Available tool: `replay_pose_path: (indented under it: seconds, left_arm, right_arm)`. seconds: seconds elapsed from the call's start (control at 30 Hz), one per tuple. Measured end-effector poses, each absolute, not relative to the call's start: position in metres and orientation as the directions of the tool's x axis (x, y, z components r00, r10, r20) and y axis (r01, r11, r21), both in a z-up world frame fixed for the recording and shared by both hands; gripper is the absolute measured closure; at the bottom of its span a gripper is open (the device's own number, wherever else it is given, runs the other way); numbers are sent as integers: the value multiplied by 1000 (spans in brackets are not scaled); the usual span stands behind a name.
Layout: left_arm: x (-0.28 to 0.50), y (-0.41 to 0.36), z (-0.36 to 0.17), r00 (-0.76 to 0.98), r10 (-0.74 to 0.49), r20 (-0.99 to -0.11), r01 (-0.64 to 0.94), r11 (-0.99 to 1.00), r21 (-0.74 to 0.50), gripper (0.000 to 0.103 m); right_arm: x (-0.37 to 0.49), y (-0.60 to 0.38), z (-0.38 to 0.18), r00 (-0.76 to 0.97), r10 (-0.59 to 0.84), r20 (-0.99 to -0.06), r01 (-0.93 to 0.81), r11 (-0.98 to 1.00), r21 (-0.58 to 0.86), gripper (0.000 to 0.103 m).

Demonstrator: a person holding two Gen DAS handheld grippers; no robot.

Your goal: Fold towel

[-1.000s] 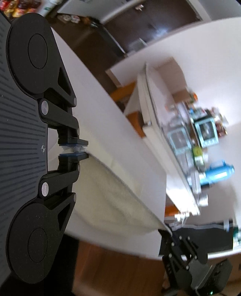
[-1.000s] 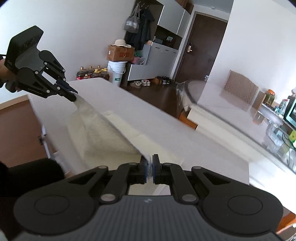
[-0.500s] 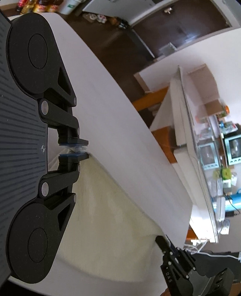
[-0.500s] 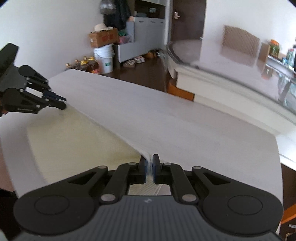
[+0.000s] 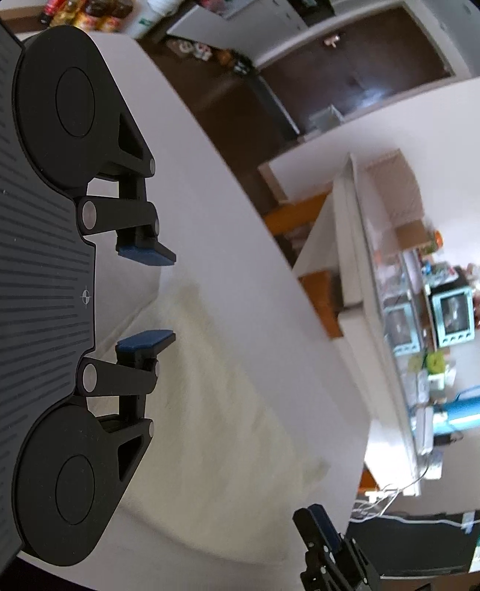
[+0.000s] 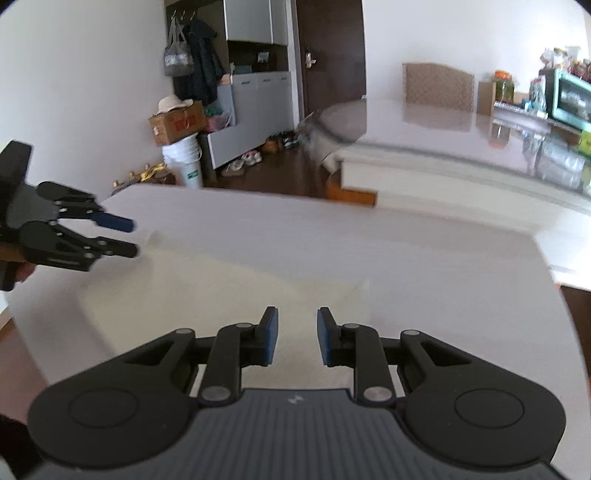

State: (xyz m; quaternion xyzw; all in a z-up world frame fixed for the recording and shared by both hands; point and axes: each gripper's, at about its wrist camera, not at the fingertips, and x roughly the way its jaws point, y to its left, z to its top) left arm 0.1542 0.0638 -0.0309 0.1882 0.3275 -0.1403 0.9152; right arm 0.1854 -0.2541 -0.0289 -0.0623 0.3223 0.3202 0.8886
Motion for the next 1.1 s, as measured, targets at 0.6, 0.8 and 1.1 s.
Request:
replay_pose_path:
  seconds: [0.6,0.8,1.1]
  left_arm:
    - [68,25,-27,711,-127,-692,375,901,219,62]
    - [55,27,-20,711,-138,-690,372,906,201,56]
    - [69,60,-20,742,-88,-665,332,910,250,46]
  right_arm:
    - [248,-196,-44,569,550,-611,-749,653,-109,75]
    - [249,-179,-34,595,542,-593,-753,634,-175,69]
    - [109,-210,-7,519,676,-523,-820,567,-82,61]
